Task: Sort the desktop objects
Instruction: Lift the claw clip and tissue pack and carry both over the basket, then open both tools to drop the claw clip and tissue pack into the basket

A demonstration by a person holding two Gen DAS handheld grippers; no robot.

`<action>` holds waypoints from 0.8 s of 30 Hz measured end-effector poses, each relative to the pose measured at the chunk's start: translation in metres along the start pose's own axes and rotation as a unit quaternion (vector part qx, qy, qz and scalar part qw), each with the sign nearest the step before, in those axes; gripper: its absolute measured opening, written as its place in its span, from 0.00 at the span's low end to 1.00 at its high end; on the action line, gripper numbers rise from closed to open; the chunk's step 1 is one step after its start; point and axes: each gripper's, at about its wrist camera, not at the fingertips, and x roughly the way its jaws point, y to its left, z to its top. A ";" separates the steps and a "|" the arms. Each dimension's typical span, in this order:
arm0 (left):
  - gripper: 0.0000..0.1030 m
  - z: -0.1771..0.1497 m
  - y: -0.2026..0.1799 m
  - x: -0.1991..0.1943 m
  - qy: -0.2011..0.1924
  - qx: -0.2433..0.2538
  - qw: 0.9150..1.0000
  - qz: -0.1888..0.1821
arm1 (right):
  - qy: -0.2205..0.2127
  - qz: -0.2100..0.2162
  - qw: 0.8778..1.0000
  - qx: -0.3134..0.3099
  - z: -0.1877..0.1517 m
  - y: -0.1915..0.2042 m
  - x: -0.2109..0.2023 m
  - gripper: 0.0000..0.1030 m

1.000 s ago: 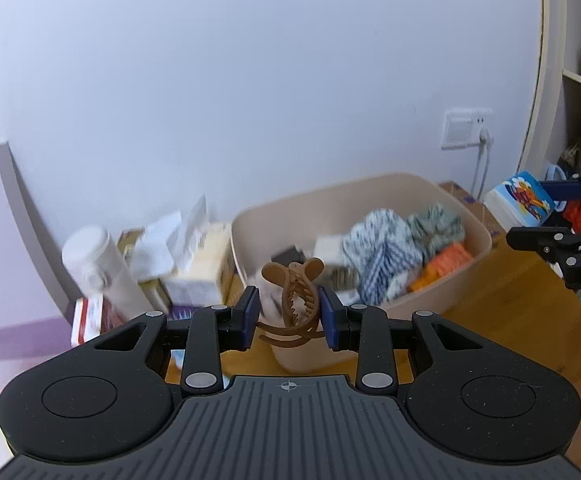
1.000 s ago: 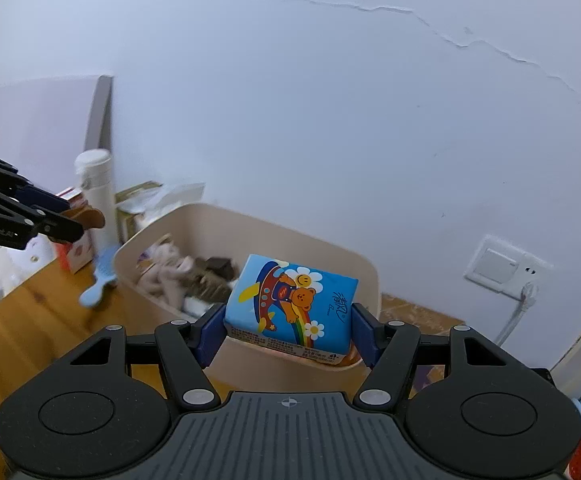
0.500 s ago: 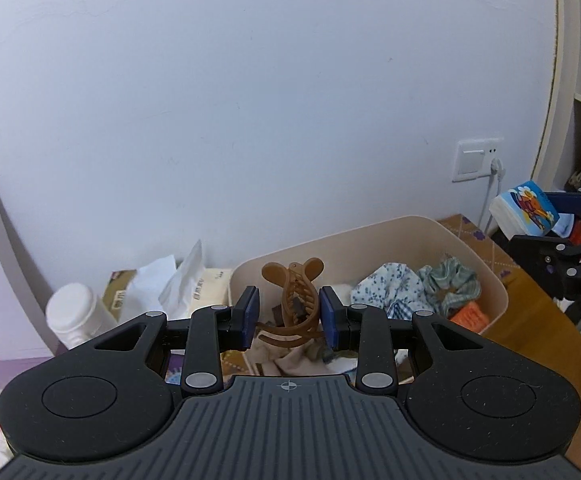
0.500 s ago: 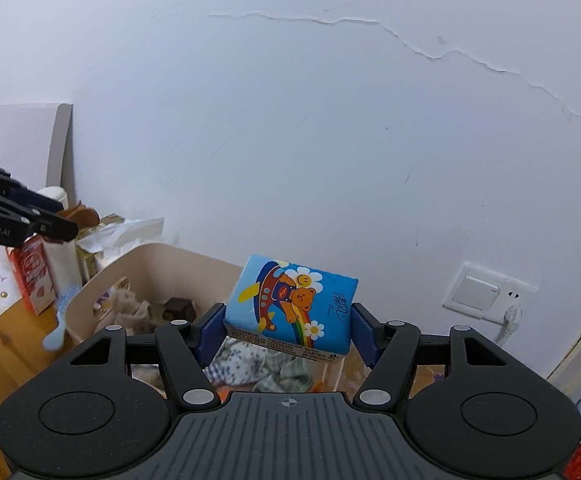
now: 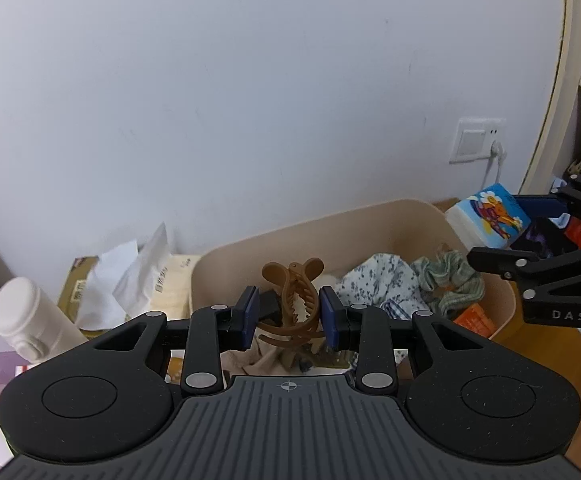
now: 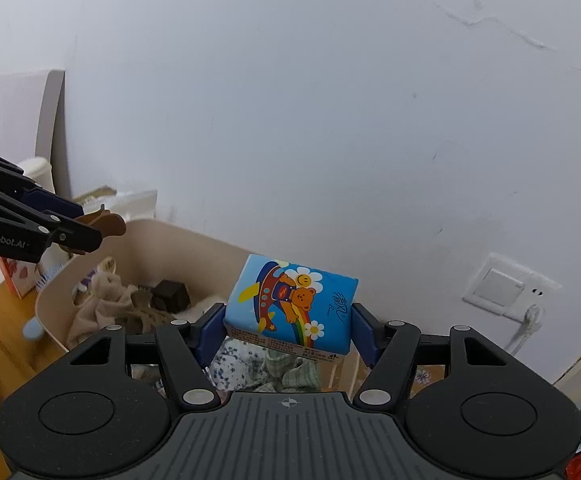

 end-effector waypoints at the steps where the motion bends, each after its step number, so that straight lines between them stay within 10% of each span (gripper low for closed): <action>1: 0.32 -0.001 -0.001 0.003 0.003 0.000 1.000 0.000 | 0.005 0.001 1.000 -0.001 0.000 0.000 0.004 0.61; 24: 0.32 -0.027 0.004 0.063 0.101 -0.013 0.995 0.014 | 0.103 0.036 0.994 -0.021 -0.006 0.015 0.054 0.61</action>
